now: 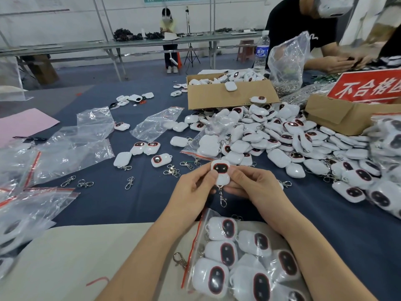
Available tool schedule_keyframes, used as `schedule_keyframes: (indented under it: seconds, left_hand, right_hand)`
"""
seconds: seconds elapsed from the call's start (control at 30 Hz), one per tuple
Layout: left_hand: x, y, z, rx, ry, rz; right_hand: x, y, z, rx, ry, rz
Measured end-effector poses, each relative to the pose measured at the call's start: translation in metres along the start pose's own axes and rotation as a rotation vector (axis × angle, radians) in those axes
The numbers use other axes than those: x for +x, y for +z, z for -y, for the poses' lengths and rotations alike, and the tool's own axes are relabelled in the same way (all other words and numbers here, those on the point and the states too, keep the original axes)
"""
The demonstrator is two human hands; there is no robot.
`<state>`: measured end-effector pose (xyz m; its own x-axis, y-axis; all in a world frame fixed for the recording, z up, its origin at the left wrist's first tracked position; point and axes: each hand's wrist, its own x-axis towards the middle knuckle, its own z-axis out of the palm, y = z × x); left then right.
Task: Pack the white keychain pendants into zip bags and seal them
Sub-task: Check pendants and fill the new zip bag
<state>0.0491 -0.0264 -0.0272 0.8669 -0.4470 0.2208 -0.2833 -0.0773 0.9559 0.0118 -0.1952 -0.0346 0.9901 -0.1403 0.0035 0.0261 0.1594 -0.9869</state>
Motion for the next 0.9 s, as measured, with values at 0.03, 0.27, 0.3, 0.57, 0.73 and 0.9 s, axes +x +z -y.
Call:
schedule_keyframes:
  seconds: [0.03, 0.27, 0.3, 0.57, 0.73, 0.9]
  left_hand:
    - [0.0, 0.001, -0.001, 0.001, -0.001, -0.003]
    - [-0.024, -0.029, -0.022, -0.077, -0.107, -0.174]
    - [-0.034, -0.038, -0.024, -0.052, -0.128, -0.185]
    - [-0.094, -0.07, -0.033, 0.31, -0.282, 0.021]
    - [-0.091, -0.059, -0.039, 0.385, -0.311, 0.16]
    - [-0.088, -0.055, -0.044, 0.198, -0.402, 0.166]
  right_hand:
    - [0.0, 0.0, 0.0, 0.003, -0.007, 0.009]
    - [-0.009, -0.003, 0.01, -0.217, -0.007, 0.142]
    - [-0.011, -0.003, 0.012, -0.315, -0.002, 0.18]
    - [-0.021, 0.013, 0.032, -0.849, 0.054, 0.436]
    - [-0.023, 0.021, 0.042, -0.89, 0.095, 0.47]
    - [-0.028, 0.022, 0.045, -0.831, 0.09, 0.465]
